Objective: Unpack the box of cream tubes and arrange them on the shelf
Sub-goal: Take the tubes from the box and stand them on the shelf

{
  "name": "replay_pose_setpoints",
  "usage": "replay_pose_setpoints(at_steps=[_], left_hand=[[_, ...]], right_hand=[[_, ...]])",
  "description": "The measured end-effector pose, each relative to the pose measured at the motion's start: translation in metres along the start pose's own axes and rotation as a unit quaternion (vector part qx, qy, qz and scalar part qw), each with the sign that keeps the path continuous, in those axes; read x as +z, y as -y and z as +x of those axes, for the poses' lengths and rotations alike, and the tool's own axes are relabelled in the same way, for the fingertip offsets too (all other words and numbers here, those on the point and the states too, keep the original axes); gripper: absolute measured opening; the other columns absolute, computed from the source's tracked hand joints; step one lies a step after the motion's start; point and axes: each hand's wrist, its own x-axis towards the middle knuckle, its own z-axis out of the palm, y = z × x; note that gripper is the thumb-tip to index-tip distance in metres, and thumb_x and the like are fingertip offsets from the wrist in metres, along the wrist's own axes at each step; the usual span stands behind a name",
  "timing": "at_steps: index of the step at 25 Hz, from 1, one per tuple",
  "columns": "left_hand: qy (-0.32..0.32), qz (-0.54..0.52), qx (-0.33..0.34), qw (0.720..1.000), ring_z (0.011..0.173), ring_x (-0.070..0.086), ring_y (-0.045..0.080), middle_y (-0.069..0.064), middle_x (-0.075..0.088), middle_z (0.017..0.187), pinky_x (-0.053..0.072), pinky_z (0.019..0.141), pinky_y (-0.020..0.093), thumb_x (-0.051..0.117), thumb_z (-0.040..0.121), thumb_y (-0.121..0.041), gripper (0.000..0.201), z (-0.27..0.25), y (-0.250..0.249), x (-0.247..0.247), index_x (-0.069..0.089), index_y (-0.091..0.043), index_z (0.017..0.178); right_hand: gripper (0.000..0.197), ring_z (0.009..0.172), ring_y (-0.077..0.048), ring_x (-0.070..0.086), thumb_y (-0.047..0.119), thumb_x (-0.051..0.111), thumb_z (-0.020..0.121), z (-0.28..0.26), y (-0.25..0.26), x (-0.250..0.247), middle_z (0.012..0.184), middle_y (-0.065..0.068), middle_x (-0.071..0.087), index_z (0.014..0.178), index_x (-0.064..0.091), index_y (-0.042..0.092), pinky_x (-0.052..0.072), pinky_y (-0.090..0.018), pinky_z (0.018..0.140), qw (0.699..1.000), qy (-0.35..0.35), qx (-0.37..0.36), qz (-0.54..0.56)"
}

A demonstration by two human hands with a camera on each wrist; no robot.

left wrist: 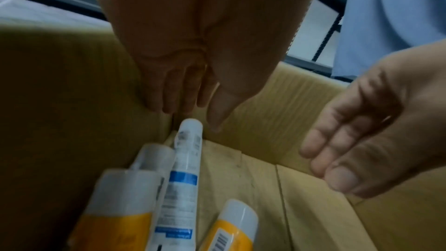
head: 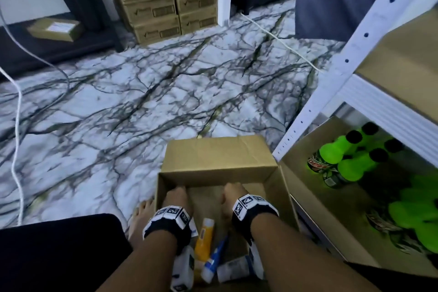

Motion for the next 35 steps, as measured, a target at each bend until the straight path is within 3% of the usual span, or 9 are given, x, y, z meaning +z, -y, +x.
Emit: replay_pose_setpoints(at_steps=[7, 10, 12, 16, 21, 25, 30, 32, 35], left_hand=[[0.002, -0.017, -0.066, 0.998, 0.116, 0.056, 0.033, 0.016, 0.055, 0.126, 0.050, 0.087, 0.038, 0.045, 0.096, -0.019, 0.027, 0.041, -0.007, 0.031, 0.056, -0.009, 0.118], [-0.012, -0.071, -0.106, 0.992, 0.110, 0.058, 0.037, 0.020, 0.057, 0.119, 0.051, 0.086, 0.040, 0.044, 0.096, -0.018, 0.023, 0.044, -0.009, 0.033, 0.058, -0.004, 0.108], [-0.029, -0.110, -0.123, 0.986, 0.103, 0.059, 0.040, 0.023, 0.058, 0.113, 0.052, 0.083, 0.041, 0.041, 0.099, -0.019, 0.026, 0.045, -0.008, 0.035, 0.059, -0.001, 0.101], [-0.063, -0.213, -0.156, 0.962, 0.090, 0.062, 0.042, 0.024, 0.060, 0.101, 0.042, 0.067, 0.032, 0.048, 0.097, -0.031, 0.030, 0.041, -0.004, 0.037, 0.049, -0.006, 0.081], [-0.058, -0.211, -0.128, 0.967, 0.088, 0.064, 0.041, 0.022, 0.064, 0.100, 0.046, 0.064, 0.032, 0.056, 0.090, -0.038, 0.035, 0.022, -0.011, 0.024, 0.060, -0.005, 0.101], [-0.039, -0.194, -0.093, 0.976, 0.081, 0.066, 0.032, 0.014, 0.068, 0.096, 0.053, 0.065, 0.029, 0.068, 0.074, -0.045, 0.042, -0.002, -0.013, -0.002, 0.064, -0.010, 0.098], [-0.046, -0.237, -0.069, 0.968, 0.061, 0.058, 0.020, 0.008, 0.066, 0.076, 0.037, 0.045, 0.022, 0.081, 0.060, -0.055, 0.053, -0.047, -0.019, -0.048, 0.068, -0.007, 0.079], [-0.058, -0.261, -0.050, 0.962, 0.060, 0.057, 0.019, 0.007, 0.066, 0.070, 0.039, 0.047, 0.023, 0.081, 0.060, -0.057, 0.050, -0.066, -0.028, -0.065, 0.067, -0.010, 0.068], [-0.094, -0.357, -0.001, 0.929, 0.078, 0.060, 0.025, 0.007, 0.067, 0.082, 0.045, 0.066, 0.028, 0.083, 0.062, -0.052, 0.038, -0.088, -0.041, -0.084, 0.062, -0.020, 0.065]], right_hand=[[0.055, 0.099, -0.035, 0.063, 0.055, 0.067, 0.063, 0.078, -0.002, 0.082, 0.114, -0.009, 0.062, 0.110, 0.059, 0.026, 0.054, -0.048, 0.084, 0.993, 0.119, 0.015, -0.003], [0.043, 0.104, -0.032, 0.063, 0.065, 0.070, 0.066, 0.160, -0.040, 0.160, 0.100, 0.002, 0.064, 0.094, 0.065, 0.032, 0.049, -0.034, 0.085, 0.987, 0.159, -0.008, -0.004], [0.071, 0.090, -0.032, 0.064, 0.083, 0.070, 0.037, 0.191, -0.050, 0.180, 0.101, 0.006, 0.065, 0.095, 0.063, 0.043, 0.051, -0.048, 0.079, 0.987, 0.153, -0.044, -0.028], [0.050, 0.079, -0.022, 0.068, 0.064, 0.074, 0.052, 0.085, -0.011, 0.079, 0.093, 0.006, 0.070, 0.091, 0.071, 0.034, 0.059, -0.039, 0.073, 0.986, 0.160, -0.044, 0.032], [0.041, 0.116, -0.031, 0.058, 0.019, 0.070, 0.082, 0.028, 0.001, 0.030, 0.126, -0.012, 0.061, 0.121, 0.064, 0.012, 0.047, -0.034, 0.095, 0.993, 0.105, -0.050, 0.031], [0.017, 0.084, -0.029, 0.064, 0.022, 0.067, 0.085, -0.001, -0.013, 0.000, 0.100, -0.017, 0.067, 0.095, 0.065, 0.009, 0.050, -0.032, 0.070, 0.995, 0.077, -0.061, -0.009], [0.064, 0.078, -0.028, 0.063, 0.058, 0.074, 0.045, -0.010, -0.058, -0.020, 0.095, -0.006, 0.064, 0.097, 0.057, 0.024, 0.055, -0.040, 0.068, 1.000, -0.017, 0.015, -0.008], [0.042, 0.071, -0.025, 0.063, 0.050, 0.075, 0.051, -0.068, -0.051, -0.054, 0.082, -0.006, 0.065, 0.073, 0.056, 0.020, 0.055, -0.034, 0.065, 0.996, -0.063, 0.021, 0.066], [0.031, 0.074, -0.023, 0.062, 0.038, 0.074, 0.069, -0.115, -0.066, -0.080, 0.081, -0.007, 0.063, 0.083, 0.060, 0.014, 0.054, -0.031, 0.066, 0.976, -0.129, 0.044, 0.171]])
